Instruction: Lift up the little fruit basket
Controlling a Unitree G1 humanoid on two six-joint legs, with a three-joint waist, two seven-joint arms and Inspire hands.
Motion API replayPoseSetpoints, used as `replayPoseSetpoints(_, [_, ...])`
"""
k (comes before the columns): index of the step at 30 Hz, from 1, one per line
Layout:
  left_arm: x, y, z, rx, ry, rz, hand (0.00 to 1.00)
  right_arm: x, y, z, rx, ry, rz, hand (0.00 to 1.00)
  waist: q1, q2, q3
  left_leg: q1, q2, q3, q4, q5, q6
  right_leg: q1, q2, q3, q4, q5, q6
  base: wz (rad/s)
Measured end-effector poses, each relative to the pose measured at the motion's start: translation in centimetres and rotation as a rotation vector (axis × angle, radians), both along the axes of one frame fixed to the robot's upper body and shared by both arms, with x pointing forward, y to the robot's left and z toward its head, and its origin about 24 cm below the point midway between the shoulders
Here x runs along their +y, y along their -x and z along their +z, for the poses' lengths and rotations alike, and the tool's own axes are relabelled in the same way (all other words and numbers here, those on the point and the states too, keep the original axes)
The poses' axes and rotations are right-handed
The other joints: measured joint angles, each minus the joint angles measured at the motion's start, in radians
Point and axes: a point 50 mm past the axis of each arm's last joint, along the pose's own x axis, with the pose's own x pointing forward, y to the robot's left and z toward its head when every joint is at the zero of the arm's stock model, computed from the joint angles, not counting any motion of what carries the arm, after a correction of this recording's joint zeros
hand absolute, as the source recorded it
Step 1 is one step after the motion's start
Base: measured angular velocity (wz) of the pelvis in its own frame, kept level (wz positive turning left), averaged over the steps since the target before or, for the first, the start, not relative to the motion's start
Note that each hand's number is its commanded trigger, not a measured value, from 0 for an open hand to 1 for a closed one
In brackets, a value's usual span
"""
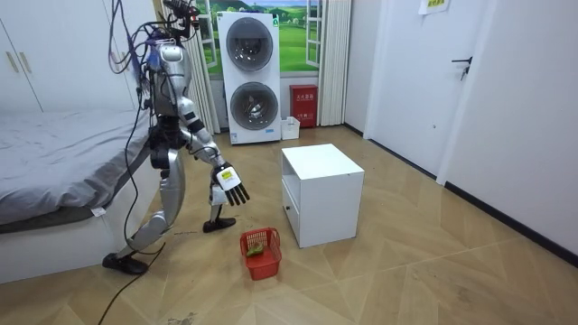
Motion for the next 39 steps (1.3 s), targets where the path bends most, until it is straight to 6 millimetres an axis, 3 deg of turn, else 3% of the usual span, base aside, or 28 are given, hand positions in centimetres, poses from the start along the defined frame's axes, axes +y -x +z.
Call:
replayPoseSetpoints(3, [0.1, 0.8, -0.2, 0.014, 0.003, 0.036, 0.0, -0.9, -1.4, 1.7, -0.125, 0.009, -0.073, 0.0, -0.006, -0.003, 0.0005, -0.056, -0.025, 0.008, 0.165, -0.071, 0.017, -0.056, -0.067, 0.011, 0.28, 0.0, -0.001, 0.39])
replayPoseSetpoints(4, [0.3, 0.7, -0.1, 0.0, -0.017, 0.037, 0.0, -1.1, -1.9, 2.3, -0.174, 0.01, -0.091, 0.0, -0.012, -0.008, 0.0036, -0.077, -0.042, 0.016, 0.225, -0.093, 0.024, -0.061, -0.099, 0.011, 0.372, 0.001, -0.001, 0.5])
replayPoseSetpoints(6, [0.7, 0.3, 0.2, -0.03, -0.046, 0.023, 0.0, -1.4, -2.4, 2.8, -0.21, 0.015, -0.11, 0.0, -0.017, -0.022, 0.0093, -0.103, -0.06, 0.038, 0.303, -0.125, 0.024, -0.07, -0.133, 0.03, 0.494, 0.001, -0.001, 0.52])
replayPoseSetpoints(8, [0.8, 0.1, 0.3, -0.051, -0.063, 0.016, 0.0, -1.4, -2.9, 3.5, -0.249, 0.013, -0.124, 0.0, -0.016, -0.024, 0.0112, -0.13, -0.059, 0.055, 0.368, -0.142, 0.039, -0.088, -0.136, 0.066, 0.591, 0.003, -0.006, 0.33])
replayPoseSetpoints(10, [0.9, 0.6, 0.2, -0.037, -0.074, 0.017, 0.0, -1.4, -3.3, 4.0, -0.278, 0.014, -0.122, 0.0, -0.027, -0.022, 0.0128, -0.154, -0.078, 0.063, 0.436, -0.16, 0.042, -0.086, -0.146, 0.09, 0.678, 0.004, -0.009, 0.21])
replayPoseSetpoints(13, [0.8, 1.1, 0.1, -0.024, -0.081, 0.021, 0.0, -1.6, -3.5, 4.4, -0.299, 0.026, -0.14, 0.0, -0.058, -0.023, 0.0141, -0.172, -0.1, 0.065, 0.496, -0.176, 0.046, -0.069, -0.148, 0.097, 0.753, 0.009, -0.017, 0.25])
replayPoseSetpoints(20, [0.4, 1.8, -0.2, 0.011, -0.082, -0.049, 0.0, -1.6, -3.9, 5.1, -0.345, 0.026, -0.181, 0.0, -0.097, -0.031, 0.0171, -0.177, -0.095, 0.066, 0.554, -0.191, 0.046, -0.056, -0.147, 0.118, 0.833, 0.009, -0.017, 0.01])
replayPoseSetpoints(23, [0.4, 2.9, -0.4, 0.036, -0.077, -0.06, 0.0, -1.9, -3.1, 4.4, -0.322, 0.021, -0.212, 0.0, -0.111, -0.033, 0.018, -0.178, -0.09, 0.064, 0.575, -0.202, 0.025, -0.052, -0.146, 0.123, 0.857, 0.009, -0.017, -0.02])
replayPoseSetpoints(28, [0.4, 4.6, -0.7, 0.072, -0.075, -0.059, 0.0, -2.3, -1.9, 3.3, -0.263, 0.028, -0.221, 0.0, -0.107, -0.032, 0.0181, -0.208, -0.076, 0.067, 0.628, -0.22, -0.006, -0.078, -0.125, 0.17, 0.931, 0.007, -0.02, -0.07])
replayPoseSetpoints(30, [0.5, 5.2, -0.7, 0.087, -0.076, -0.063, 0.0, -2.1, -1.9, 3.2, -0.255, 0.011, -0.211, 0.0, -0.104, -0.034, 0.0185, -0.224, -0.075, 0.067, 0.654, -0.228, -0.022, -0.078, -0.125, 0.18, 0.97, -0.001, -0.036, -0.02])
replayPoseSetpoints(31, [-0.1, 5.3, -0.9, 0.095, -0.06, -0.068, 0.0, -2.4, -2.0, 3.3, -0.252, 0.024, -0.185, 0.0, -0.1, -0.025, 0.0284, -0.239, -0.07, 0.049, 0.674, -0.232, -0.039, -0.087, -0.109, 0.182, 0.99, -0.006, -0.051, -0.15])
replayPoseSetpoints(34, [-0.6, 5.7, -1.1, 0.119, -0.021, -0.099, 0.0, -2.6, -1.9, 3.1, -0.223, 0.03, -0.156, 0.0, -0.088, -0.02, 0.0273, -0.265, -0.08, 0.035, 0.655, -0.216, -0.073, -0.121, -0.099, 0.198, 1.0, -0.01, -0.053, -0.09])
replayPoseSetpoints(39, [-0.6, 5.6, -1.1, 0.129, 0.009, -0.126, 0.0, -3.8, -1.8, 3.1, -0.2, 0.039, -0.162, 0.0, -0.068, -0.026, 0.0278, -0.28, -0.079, 0.033, 0.64, -0.207, -0.09, -0.163, -0.097, 0.213, 1.009, -0.012, -0.049, -0.01])
